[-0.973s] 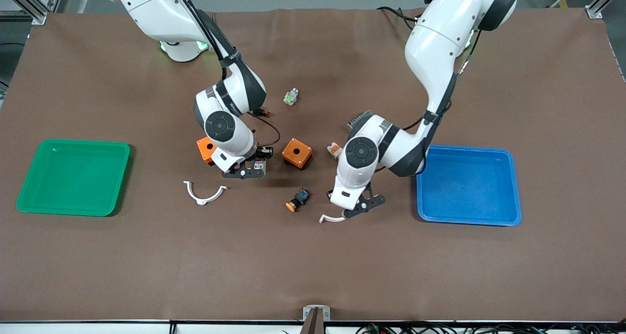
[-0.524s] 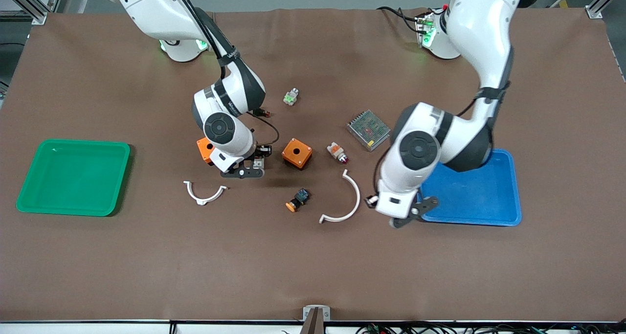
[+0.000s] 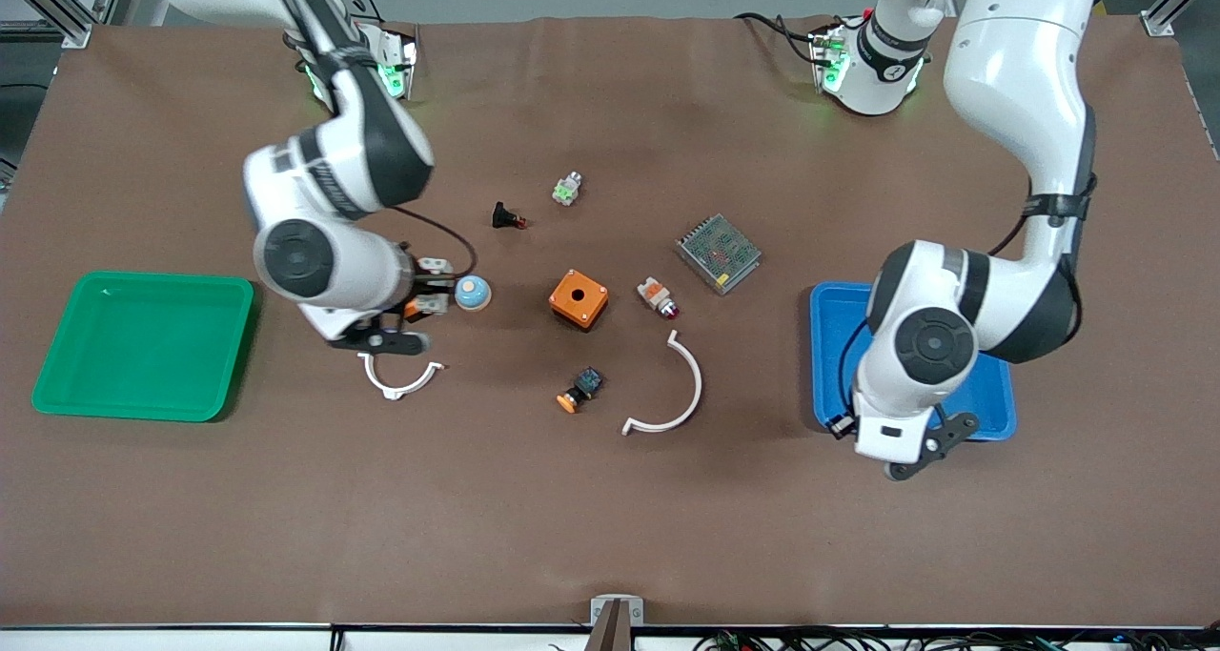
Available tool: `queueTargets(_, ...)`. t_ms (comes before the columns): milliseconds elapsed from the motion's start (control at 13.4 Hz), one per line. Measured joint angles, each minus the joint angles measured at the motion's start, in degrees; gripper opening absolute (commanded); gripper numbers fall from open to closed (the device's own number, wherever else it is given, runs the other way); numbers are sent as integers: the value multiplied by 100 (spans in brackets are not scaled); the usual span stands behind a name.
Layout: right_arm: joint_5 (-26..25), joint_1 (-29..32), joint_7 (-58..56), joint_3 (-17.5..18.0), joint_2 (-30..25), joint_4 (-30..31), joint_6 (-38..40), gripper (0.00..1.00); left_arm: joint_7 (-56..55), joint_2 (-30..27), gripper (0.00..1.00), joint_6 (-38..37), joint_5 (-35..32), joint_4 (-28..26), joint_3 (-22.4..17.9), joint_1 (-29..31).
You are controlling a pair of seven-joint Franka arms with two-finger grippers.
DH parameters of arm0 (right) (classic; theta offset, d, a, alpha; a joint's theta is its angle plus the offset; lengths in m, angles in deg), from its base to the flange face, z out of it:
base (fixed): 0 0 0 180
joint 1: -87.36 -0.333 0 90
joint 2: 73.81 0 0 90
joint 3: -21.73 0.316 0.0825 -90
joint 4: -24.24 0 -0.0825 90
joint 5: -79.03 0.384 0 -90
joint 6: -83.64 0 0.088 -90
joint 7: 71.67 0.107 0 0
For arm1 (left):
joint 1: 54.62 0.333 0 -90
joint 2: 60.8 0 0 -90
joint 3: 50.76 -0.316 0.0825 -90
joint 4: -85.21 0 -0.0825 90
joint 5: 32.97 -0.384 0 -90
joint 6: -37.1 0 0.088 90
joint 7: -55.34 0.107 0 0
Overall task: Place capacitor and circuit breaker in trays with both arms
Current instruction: 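Carry the breaker to the green tray while the left gripper carries the capacitor, then lower the breaker into the green tray while the left gripper releases the capacitor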
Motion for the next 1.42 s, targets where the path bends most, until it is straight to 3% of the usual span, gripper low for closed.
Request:
queueTargets(299,-317,888,-961,-20,-1,-514,698,17,372,-3,0,0,-12,-133,-7,466)
queueTargets(748,-666,2289,-2908,-35,37,-586,736,17,886,-6,0,19,-17,-307,-9,966)
queueTargets(1122,-785,3084,-3957,-37,235,-581,103,18,884,-30,0,250,-17,-725,15,1060)
queueTargets(1422,-980,3489,-4537,-33,573,-574,-467,18,848,-362,0,317,-11,-1341,155,1058)
